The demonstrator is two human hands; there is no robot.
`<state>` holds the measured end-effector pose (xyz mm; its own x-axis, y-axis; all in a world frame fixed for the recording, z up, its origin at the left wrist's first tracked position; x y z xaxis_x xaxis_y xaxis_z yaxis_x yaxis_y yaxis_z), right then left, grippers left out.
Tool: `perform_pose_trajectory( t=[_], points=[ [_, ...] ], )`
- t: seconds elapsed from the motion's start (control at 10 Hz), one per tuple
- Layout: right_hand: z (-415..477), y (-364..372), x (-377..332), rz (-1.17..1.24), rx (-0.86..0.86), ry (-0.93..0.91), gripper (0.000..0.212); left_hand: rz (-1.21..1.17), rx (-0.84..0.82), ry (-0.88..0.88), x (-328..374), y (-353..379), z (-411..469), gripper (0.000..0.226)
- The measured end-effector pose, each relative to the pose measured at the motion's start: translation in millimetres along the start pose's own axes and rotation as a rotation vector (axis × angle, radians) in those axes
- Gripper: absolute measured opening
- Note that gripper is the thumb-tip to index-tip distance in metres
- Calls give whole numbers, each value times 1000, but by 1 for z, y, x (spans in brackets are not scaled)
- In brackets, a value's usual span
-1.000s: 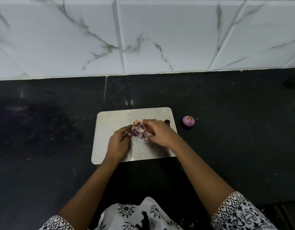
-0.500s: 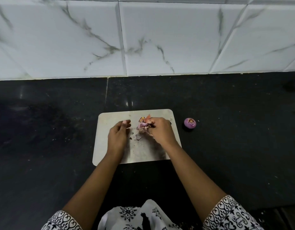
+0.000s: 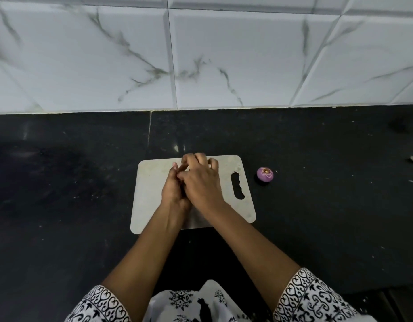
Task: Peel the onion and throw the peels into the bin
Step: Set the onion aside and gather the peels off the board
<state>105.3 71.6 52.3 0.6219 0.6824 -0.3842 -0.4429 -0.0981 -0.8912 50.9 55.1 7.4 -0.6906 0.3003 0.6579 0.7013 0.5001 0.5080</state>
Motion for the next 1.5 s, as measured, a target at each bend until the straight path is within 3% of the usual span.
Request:
perform_pose_trajectory(
  t=[0.1, 0.2, 0.3, 0.4, 0.5, 0.6, 0.7, 0.8, 0.9, 1.0, 1.2, 1.5],
  points=[
    [-5, 14, -2, -11, -142, 3, 25, 191, 131, -26, 0, -9, -3, 44],
    [-9, 6, 0, 132, -299, -41, 48, -8, 178, -20, 2, -17, 1, 40],
    [-10, -18, 25, 603, -194, 133, 41, -150, 308, 0, 14, -33, 9, 35],
    [-8, -18, 68, 509, -25, 367, 31, -158, 338, 46, 24, -48, 14, 39],
    [-2, 6, 75, 337, -142, 348, 35, -179, 344, 54, 26, -55, 13, 42],
    [-6, 33, 58, 216, -218, 239, 25, -179, 353, 28, 22, -58, 12, 42],
    [-17, 44, 42, 240, -212, 195, 24, -176, 337, 29, 19, -58, 11, 43],
    [-21, 36, 44, 467, -129, 296, 33, -195, 332, 46, 22, -64, 12, 42],
    [-19, 30, 47, 555, -60, 264, 32, -211, 325, 60, 24, -71, 11, 42],
    [-23, 43, 30, 372, -334, -32, 30, -195, 298, 61, 24, -70, 12, 43],
    [-38, 46, 53, 183, -310, -204, 25, -208, 304, 39, 20, -75, 12, 41],
    [-42, 45, 41, 219, -176, -67, 18, -221, 275, 5, 18, -67, 8, 38]
  ],
)
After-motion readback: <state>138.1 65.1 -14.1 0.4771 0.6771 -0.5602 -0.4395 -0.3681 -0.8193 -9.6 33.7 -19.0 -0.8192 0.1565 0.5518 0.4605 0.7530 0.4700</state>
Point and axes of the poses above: each hand's wrist, its own z-axis towards the middle knuckle, its own y-axis out of the palm, x = y × z, the point moved 3 cm from there along z, towards the middle knuckle, and after that the axes turned 14 degrees about z, right-handed, at the moved point
